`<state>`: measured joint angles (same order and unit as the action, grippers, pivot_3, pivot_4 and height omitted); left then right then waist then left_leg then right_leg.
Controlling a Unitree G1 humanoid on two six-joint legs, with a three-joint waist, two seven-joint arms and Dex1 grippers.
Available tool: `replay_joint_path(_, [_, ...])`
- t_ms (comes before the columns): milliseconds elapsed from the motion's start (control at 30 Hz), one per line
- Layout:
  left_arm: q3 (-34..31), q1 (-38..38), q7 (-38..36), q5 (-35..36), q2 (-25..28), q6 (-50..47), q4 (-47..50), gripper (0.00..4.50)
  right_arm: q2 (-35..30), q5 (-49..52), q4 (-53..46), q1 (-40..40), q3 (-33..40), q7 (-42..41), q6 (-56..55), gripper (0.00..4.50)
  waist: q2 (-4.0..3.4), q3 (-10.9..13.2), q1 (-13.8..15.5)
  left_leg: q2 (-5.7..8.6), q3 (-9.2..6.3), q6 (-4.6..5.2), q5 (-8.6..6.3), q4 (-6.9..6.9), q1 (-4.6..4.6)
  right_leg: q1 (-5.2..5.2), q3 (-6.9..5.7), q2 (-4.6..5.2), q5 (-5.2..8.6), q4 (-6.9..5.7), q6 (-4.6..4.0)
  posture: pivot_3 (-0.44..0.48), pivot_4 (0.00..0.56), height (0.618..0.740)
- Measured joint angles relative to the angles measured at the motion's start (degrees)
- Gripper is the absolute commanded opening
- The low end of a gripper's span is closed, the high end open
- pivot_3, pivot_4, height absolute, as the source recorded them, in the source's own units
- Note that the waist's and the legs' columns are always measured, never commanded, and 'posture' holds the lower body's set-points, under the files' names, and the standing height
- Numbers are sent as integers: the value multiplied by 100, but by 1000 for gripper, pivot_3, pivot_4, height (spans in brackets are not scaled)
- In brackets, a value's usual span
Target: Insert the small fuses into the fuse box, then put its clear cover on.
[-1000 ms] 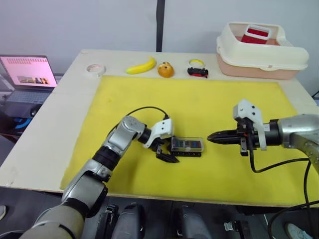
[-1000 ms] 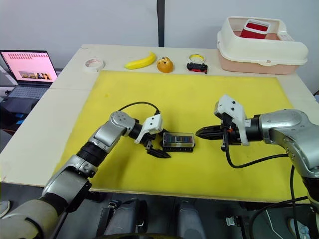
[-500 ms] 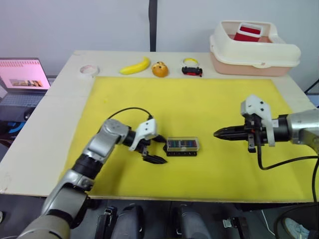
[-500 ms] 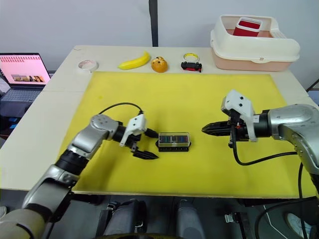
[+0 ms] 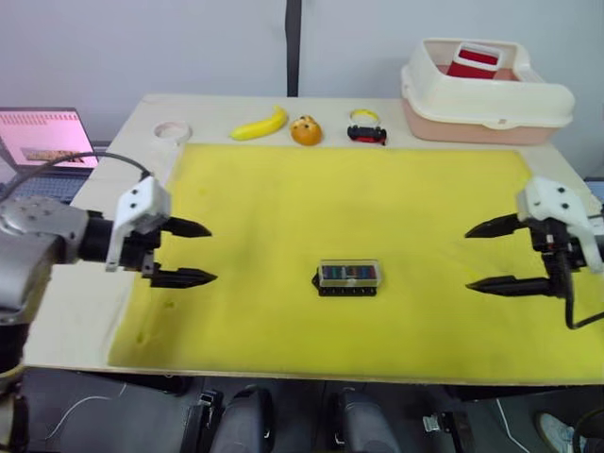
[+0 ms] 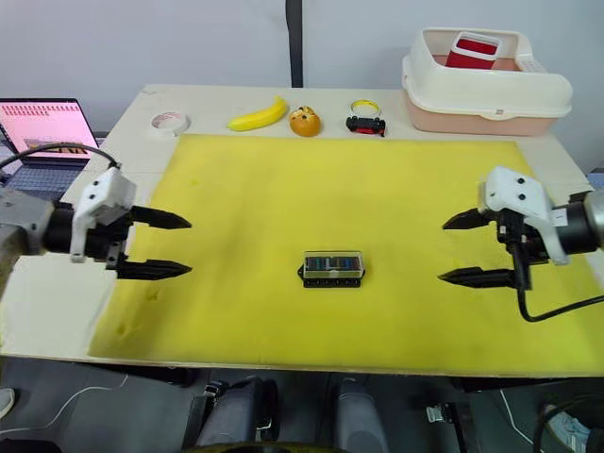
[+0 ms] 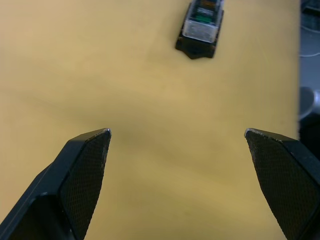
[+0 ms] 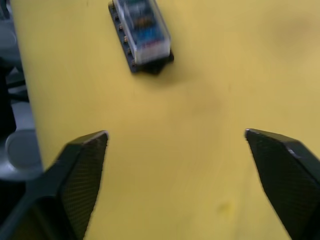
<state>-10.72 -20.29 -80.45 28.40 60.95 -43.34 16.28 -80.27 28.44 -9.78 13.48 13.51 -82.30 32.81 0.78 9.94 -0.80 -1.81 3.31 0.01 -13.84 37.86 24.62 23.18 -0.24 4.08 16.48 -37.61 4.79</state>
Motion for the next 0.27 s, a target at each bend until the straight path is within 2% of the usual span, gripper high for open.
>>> replay_joint_path(267, [-209, 300, 175, 253, 158, 164, 169, 4500, -1, -123, 118, 77, 77, -90, -213, 4448, -6, 2, 12, 1, 5, -1, 0, -1, -2, 3, 2, 2, 1, -1, -1, 0, 150, 740])
